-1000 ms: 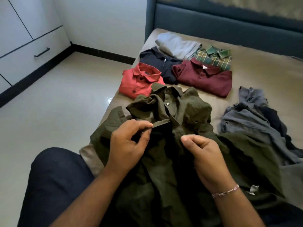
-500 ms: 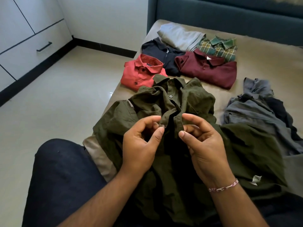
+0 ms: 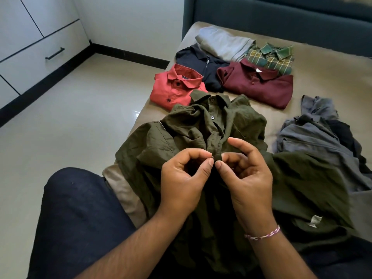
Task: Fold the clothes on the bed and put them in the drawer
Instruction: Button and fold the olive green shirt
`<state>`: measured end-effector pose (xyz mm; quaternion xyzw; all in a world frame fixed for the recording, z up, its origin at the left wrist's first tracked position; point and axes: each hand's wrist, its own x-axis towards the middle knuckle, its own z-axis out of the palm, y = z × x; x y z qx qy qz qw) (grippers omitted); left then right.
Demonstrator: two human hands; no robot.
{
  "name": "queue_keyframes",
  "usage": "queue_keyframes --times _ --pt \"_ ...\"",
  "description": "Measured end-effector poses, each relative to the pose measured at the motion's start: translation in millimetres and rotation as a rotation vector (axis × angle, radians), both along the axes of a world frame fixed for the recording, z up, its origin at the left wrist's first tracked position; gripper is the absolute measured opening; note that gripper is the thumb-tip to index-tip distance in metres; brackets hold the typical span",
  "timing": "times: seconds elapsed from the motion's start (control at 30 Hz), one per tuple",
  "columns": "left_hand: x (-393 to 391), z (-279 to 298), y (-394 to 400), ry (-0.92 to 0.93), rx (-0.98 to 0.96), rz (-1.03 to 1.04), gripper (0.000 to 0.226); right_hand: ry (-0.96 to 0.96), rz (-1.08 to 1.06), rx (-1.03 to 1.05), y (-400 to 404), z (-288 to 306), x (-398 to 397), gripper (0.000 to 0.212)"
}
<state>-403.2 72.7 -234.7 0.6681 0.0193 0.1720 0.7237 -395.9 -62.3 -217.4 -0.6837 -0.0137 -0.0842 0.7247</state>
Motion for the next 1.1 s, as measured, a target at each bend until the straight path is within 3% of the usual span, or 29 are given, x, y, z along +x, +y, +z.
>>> queue_keyframes --times 0.2,0.4,0.57,0.67,0.83,1.1 --pt "2.2 2.1 -2.1 0.015 -0.093 -0.035 0.016 -0.012 0.003 0.0 -0.3 -3.5 1.7 0.051" --pt "4.1 5.0 3.2 0.023 -0.009 0.006 0.018 -0.153 -0.147 -0.048 3.3 -3.4 -1.2 0.045" --pt "0.1 7.2 0.1 0.028 0.175 0.013 0.021 -0.293 -0.171 -0.291 7.3 -5.2 -4.1 0.047" --pt "-0.1 7.2 -0.8 0.036 0.151 0.005 0.02 -0.309 -0.148 -0.4 9.4 -10.9 -2.7 0.049" --pt "3.7 6.8 3.0 0.062 0.005 -0.008 0.018 -0.277 -0.129 -0.362 9.9 -13.2 -1.1 0.053" --pt "3.2 4.7 1.2 0.071 0.022 -0.016 0.019 -0.149 -0.104 -0.149 8.8 -10.4 -0.6 0.054"
